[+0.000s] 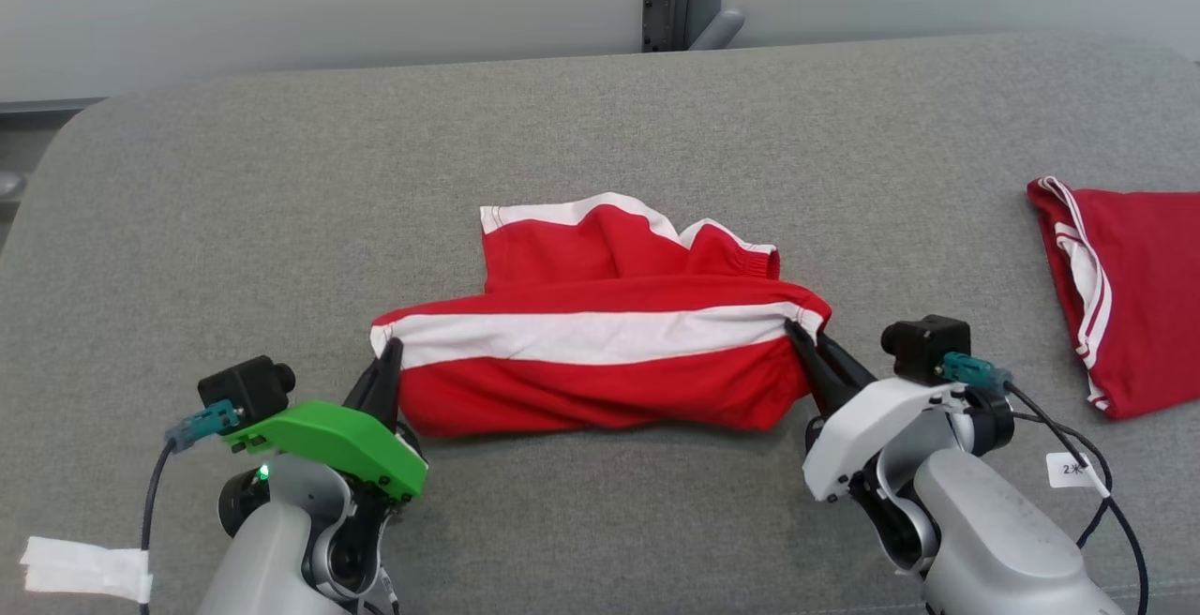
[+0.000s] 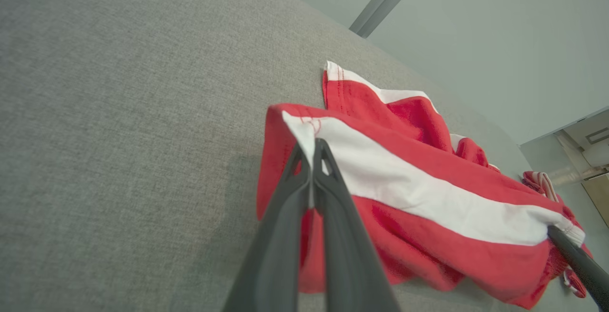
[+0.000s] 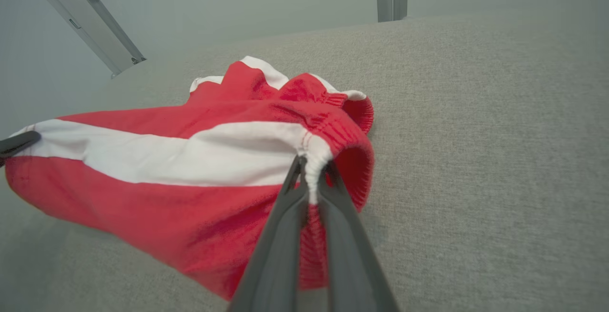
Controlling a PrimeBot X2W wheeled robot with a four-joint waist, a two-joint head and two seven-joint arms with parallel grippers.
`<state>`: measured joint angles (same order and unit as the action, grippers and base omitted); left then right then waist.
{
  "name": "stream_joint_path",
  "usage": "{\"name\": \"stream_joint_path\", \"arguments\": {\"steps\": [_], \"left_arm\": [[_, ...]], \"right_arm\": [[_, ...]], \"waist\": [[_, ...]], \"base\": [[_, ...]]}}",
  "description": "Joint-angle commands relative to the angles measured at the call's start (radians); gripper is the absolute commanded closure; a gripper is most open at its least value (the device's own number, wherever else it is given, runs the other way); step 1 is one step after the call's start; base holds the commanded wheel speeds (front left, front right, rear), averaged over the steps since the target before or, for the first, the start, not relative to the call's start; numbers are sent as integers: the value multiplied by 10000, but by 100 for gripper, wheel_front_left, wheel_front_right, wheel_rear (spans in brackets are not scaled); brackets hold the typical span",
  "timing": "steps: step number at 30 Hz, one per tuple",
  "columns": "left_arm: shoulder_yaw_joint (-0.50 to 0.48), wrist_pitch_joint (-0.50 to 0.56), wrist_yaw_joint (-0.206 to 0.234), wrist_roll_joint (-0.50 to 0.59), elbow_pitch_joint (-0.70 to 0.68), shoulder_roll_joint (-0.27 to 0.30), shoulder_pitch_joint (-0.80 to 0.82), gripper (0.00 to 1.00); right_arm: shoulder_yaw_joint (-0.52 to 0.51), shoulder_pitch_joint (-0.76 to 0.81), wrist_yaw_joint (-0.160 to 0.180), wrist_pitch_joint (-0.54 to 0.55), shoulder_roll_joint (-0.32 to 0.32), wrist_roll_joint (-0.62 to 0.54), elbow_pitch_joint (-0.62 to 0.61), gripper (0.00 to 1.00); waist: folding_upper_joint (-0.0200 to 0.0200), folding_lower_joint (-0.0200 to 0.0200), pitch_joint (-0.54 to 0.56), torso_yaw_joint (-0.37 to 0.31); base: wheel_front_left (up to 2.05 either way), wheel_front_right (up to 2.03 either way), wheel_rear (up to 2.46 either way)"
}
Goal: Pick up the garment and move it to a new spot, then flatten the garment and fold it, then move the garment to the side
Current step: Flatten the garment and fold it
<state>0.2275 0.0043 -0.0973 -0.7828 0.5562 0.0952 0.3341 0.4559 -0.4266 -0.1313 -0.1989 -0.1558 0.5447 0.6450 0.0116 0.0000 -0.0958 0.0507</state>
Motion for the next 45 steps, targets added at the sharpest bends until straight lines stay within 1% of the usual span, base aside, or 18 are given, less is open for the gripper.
{"name": "stream_joint_path", "arguments": {"steps": [1, 2, 7, 10, 14, 19, 24, 26, 29, 32, 36, 40, 45], "left_arm": [[-113, -283, -83, -52, -347, 151, -218, 100], [-113, -283, -83, -52, -347, 151, -218, 100], [-256, -811, -167, -141, -1600, 368, -556, 100], [-390, -997, -136, -157, -2557, 490, -769, 100], [-523, -986, 89, -96, -4022, 672, -1040, 100], [-634, -717, 466, -17, -6030, 877, -1142, 100], [-695, -274, 841, -18, -7844, 983, -693, 100], [-669, -8, 974, -27, -8332, 1043, -431, 100], [-606, 403, 1131, 94, -8626, 1211, 50, 100], [-490, 747, 1144, 122, -8376, 1335, 586, 100], [-371, 1066, 1057, 283, -7478, 1507, 1432, 100], [-268, 1290, 957, 512, -6267, 1674, 2682, 100], [-81, 1317, 760, 1110, -4420, 1846, 4979, 100]], "right_arm": [[-119, -128, 12, -130, -122, 101, -216, 100], [-119, -128, 12, -130, -122, 101, -216, 100], [-437, -94, 14, -256, -471, 169, -1015, 100], [-648, 66, 14, -178, -660, 197, -1783, 100], [-956, 370, 14, 120, -910, 350, -3146, 100], [-1486, 804, 14, 789, -1283, 387, -5437, 100], [-2171, 1098, 12, 1776, -1515, 293, -7673, 100], [-2376, 1127, 12, 2238, -1514, 353, -8319, 100], [-2600, 906, 12, 2865, -1553, 343, -8853, 100], [-2549, 539, 12, 3323, -1510, 408, -8765, 100], [-2112, -273, 12, 3658, -1488, 468, -7925, 100], [-1530, -1727, 12, 3659, -1385, 395, -6566, 100], [-922, -4260, 11, 2953, -997, -61, -4265, 100]], "waist": [[-116, 0, 122, -42], [-116, 0, 122, -42], [-116, 0, 445, -141], [-116, 0, 696, -213], [-116, 0, 1032, -333], [-116, 0, 1290, -486], [-116, 0, 1429, -603], [-116, 0, 1444, -630], [-116, 0, 1407, -655], [-116, 0, 1287, -656], [-116, 0, 986, -620], [-116, 0, 352, -540], [-116, 0, -704, -344]], "base": [[0, 0, 0], [0, 0, 0], [0, 0, 0], [0, 0, 0], [0, 0, 0], [0, 0, 0], [0, 0, 0], [0, 0, 0], [0, 0, 0], [0, 0, 0], [0, 0, 0], [0, 0, 0], [0, 0, 0]]}}
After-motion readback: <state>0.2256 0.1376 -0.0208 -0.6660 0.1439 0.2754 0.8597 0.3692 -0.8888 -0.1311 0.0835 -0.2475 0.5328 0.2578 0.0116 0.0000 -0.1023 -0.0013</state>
